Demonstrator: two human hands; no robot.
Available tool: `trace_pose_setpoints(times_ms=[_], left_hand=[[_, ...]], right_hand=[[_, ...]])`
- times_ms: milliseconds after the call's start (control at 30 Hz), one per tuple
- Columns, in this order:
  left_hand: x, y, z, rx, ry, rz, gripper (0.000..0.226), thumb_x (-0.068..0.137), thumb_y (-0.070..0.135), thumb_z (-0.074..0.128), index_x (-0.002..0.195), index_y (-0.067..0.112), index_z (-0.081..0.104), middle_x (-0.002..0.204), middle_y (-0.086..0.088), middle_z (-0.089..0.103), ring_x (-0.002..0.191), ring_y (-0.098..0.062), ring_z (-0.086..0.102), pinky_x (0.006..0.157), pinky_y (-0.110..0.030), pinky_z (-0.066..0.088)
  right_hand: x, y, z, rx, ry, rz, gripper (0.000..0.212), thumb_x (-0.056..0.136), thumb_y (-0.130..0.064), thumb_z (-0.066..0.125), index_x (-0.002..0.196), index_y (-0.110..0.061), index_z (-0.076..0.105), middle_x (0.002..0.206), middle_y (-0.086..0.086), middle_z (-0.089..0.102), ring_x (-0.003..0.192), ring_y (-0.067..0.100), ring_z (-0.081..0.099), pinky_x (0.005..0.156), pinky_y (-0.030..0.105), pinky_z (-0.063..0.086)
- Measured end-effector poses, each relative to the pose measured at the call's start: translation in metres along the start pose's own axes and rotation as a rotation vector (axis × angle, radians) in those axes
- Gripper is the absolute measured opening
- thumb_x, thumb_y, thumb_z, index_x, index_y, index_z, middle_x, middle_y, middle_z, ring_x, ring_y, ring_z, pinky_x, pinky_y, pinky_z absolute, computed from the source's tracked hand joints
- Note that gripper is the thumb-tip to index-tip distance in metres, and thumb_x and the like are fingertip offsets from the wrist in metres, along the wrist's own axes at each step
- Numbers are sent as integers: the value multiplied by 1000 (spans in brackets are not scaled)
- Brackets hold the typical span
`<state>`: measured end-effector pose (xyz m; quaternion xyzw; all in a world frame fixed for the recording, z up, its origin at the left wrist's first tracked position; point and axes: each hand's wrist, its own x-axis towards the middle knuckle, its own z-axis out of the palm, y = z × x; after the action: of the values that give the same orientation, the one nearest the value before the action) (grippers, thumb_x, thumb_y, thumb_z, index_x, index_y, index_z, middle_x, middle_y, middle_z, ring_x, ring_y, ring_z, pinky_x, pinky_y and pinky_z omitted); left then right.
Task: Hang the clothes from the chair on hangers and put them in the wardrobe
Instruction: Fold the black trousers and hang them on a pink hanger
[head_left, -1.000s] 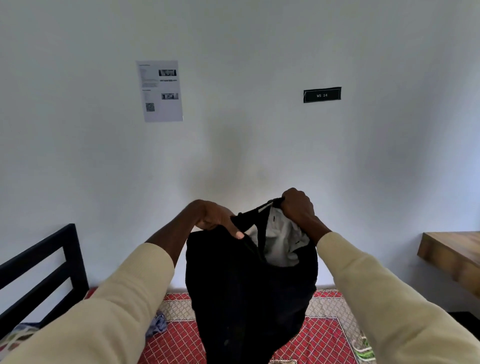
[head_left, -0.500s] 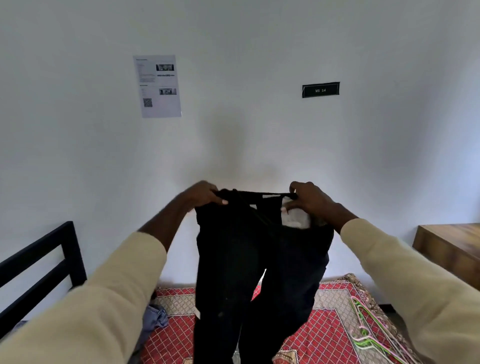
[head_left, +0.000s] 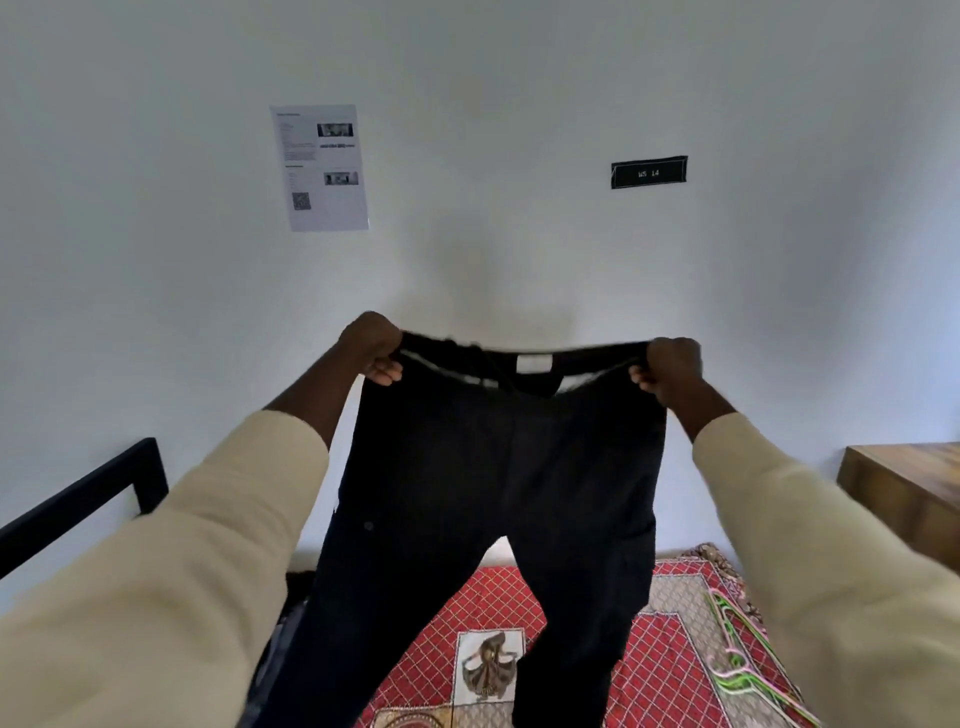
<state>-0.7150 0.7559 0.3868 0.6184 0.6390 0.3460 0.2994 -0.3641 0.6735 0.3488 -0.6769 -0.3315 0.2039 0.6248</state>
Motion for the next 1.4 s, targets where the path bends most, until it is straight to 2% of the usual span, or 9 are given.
trace_pose_setpoints(times_ms=[67,133,267,367,533,767,1033,1233,1400], left_hand=[[-8,-7,11,-85,254,228,38,88,16,47,125,18,55,90,-11,70,71,-25,69,71,-39,60],[-8,-19,18,73,285,267,30,89,19,48,115,17,63,105,-11,70,90,-28,68,86,-39,55],[11,-32,9,-237,221,39,23,91,7,40,97,2,62,81,-18,69,46,-20,64,49,-30,56],[1,-53,28,-313,432,269,52,77,-1,41,118,30,54,86,-5,68,62,-18,67,59,-27,56],[5,-66,16,-6,155,-52,18,81,11,56,67,3,62,47,-5,61,36,-15,56,45,-22,51],[8,-61,-5,-441,-336,-266,16,98,0,49,84,1,57,59,-10,62,40,-10,59,40,-17,49],[-1,-73,22,-955,-126,-106,21,94,-9,44,87,0,62,84,-18,62,72,-26,67,64,-33,61],[6,-83,31,-665,9,146,28,81,1,73,106,-5,63,87,-13,69,73,-20,71,79,-32,60],[2,-96,51,231,236,435,43,68,13,81,100,10,52,100,-9,58,89,-26,57,74,-34,45]], right_hand=[[3,10,10,36,170,-33,36,78,-18,38,109,-9,54,84,14,68,64,29,68,60,39,59],[-9,19,18,-106,28,-16,28,83,-22,42,104,-10,56,83,13,67,60,30,68,57,37,58],[-7,21,13,-168,-24,-47,35,81,-5,42,105,-5,68,61,8,62,43,22,53,42,24,41],[-7,31,14,-101,77,-248,72,70,0,36,128,-38,54,82,8,66,57,27,61,55,32,53],[-14,39,-2,-410,7,-124,23,77,-7,44,81,-4,66,63,11,67,52,27,63,59,30,52],[-11,38,-9,-213,-250,187,22,94,-8,34,78,-7,50,61,9,53,35,15,44,39,16,29],[-8,44,-13,290,-334,352,15,98,-5,43,87,-4,53,51,8,65,38,10,61,35,14,43],[-6,54,-19,426,-548,199,20,86,7,64,106,9,63,98,23,72,97,32,71,72,28,60],[-8,61,-8,-32,-347,-75,34,72,5,78,103,11,65,92,25,71,69,31,72,65,33,62]])
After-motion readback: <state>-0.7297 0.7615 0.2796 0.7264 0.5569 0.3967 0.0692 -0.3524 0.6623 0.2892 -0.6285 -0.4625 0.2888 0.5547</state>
